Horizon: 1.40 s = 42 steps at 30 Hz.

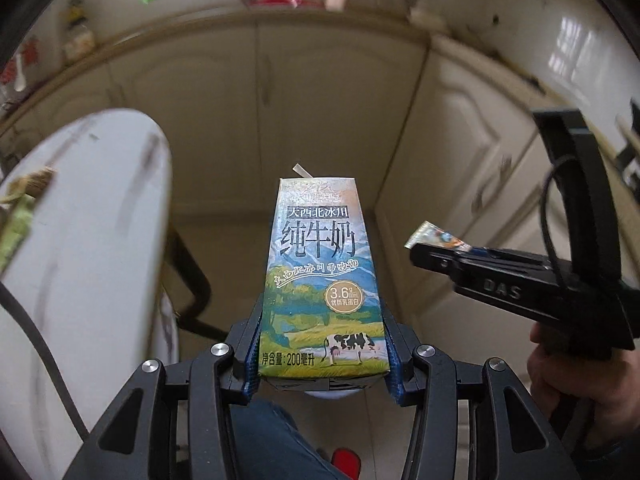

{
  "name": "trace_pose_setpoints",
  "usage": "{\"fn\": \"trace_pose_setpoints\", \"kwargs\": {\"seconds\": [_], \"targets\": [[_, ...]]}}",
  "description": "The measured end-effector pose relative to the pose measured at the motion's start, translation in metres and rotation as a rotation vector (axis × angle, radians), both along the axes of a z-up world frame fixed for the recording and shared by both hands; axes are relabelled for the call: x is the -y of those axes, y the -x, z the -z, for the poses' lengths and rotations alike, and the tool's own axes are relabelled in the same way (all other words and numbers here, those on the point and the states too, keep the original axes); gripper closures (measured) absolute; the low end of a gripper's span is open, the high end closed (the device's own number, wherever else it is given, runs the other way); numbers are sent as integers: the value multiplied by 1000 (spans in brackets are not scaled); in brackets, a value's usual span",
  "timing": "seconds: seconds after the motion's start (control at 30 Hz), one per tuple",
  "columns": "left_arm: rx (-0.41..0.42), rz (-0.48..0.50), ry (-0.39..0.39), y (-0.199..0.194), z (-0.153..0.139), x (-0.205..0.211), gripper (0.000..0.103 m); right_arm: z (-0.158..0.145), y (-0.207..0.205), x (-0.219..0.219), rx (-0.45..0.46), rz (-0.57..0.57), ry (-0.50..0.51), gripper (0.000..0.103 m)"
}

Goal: Collect trash
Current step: 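Carry the milk carton and snack packet toward the wastebasket, then open both tools to drop the carton and packet into the wastebasket, then bring both tools back over the table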

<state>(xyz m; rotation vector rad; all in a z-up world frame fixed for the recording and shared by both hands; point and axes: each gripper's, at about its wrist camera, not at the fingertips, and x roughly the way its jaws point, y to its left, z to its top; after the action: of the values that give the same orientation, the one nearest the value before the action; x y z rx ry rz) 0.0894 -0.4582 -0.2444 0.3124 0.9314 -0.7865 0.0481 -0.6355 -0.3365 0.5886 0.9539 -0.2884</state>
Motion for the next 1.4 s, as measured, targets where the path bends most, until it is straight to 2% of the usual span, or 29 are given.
{"fn": "trace_pose_setpoints", "kwargs": {"seconds": [0.27,0.37,0.53,0.6,0.67,0.7,0.73,0.8,0.87,0.93,1.1,1.23,1.4], "targets": [[-120,45,-143,-30,62,53,58,77,-12,24,-112,25,-120,73],[-180,52,-167,-45,78,66,57,91,-18,28,-131,32,-146,72],[-217,52,-205,-63,88,69,55,113,-18,41,-147,48,-187,71],[-216,49,-205,-70,90,73,45,118,-16,45,-144,60,-201,64],[-208,39,-205,-73,90,79,41,121,-15,47,-140,61,-208,51],[-205,39,-206,-71,90,77,40,123,-15,48,-143,60,-204,49],[-201,38,-206,-71,89,79,39,123,-15,48,-144,61,-202,46],[-192,44,-210,-65,88,72,33,121,-13,48,-143,75,-199,31],[-171,51,-212,-61,86,74,27,117,-9,51,-133,105,-196,8],[-140,55,-219,-54,83,76,20,114,-5,53,-122,130,-197,0],[-62,44,-212,-33,67,67,19,99,3,54,-102,174,-179,0],[-13,34,-158,-14,45,55,18,74,5,47,-55,175,-151,0],[48,23,-66,4,14,30,18,27,7,33,27,179,-98,0]]}}
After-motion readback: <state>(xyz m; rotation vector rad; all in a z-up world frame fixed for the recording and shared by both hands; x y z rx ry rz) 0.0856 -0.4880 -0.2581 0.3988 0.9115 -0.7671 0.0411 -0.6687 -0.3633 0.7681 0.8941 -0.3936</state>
